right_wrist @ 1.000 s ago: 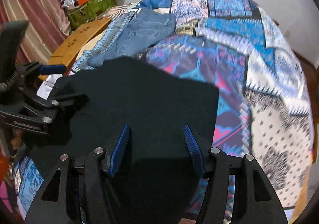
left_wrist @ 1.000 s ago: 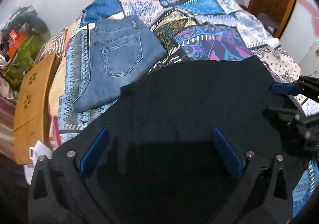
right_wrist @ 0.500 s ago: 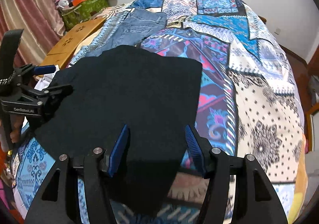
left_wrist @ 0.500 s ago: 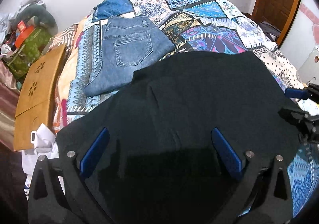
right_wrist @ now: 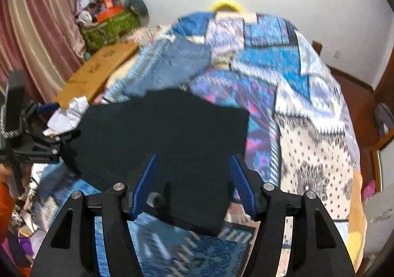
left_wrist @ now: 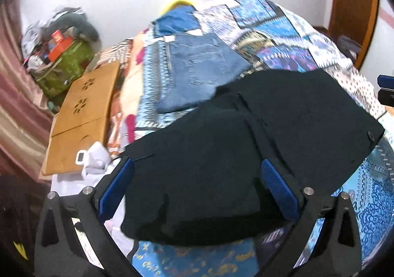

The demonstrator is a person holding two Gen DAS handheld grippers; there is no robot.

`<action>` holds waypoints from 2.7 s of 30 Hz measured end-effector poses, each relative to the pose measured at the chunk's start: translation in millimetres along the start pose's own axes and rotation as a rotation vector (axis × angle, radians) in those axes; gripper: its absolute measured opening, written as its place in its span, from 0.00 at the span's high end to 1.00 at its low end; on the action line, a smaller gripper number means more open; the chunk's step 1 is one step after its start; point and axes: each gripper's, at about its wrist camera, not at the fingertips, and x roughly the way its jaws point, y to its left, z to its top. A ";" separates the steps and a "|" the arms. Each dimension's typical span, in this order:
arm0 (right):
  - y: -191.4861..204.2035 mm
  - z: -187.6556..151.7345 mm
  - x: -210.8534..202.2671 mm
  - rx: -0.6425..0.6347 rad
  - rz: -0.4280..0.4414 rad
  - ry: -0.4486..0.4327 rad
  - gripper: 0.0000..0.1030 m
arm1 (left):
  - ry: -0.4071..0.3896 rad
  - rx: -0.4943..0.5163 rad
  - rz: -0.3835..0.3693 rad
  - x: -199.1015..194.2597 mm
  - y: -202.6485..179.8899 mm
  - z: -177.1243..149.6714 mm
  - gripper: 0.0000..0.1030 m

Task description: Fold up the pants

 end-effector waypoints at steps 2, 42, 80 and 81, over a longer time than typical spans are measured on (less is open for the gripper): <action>14.0 7.7 -5.5 -0.020 0.019 -0.030 0.43 | -0.023 -0.035 0.013 -9.7 12.9 -3.5 0.00; 78.2 -15.6 91.7 -0.158 0.053 0.153 0.32 | 0.315 -0.882 -0.642 92.8 120.1 -107.9 0.00; -18.8 -59.8 1.8 0.104 0.084 0.036 0.31 | -0.172 -0.240 -0.477 -48.4 -40.8 128.3 0.82; -23.3 -62.5 -0.8 0.116 0.079 0.033 0.31 | -0.156 -0.227 -0.495 -45.6 -52.1 130.7 0.82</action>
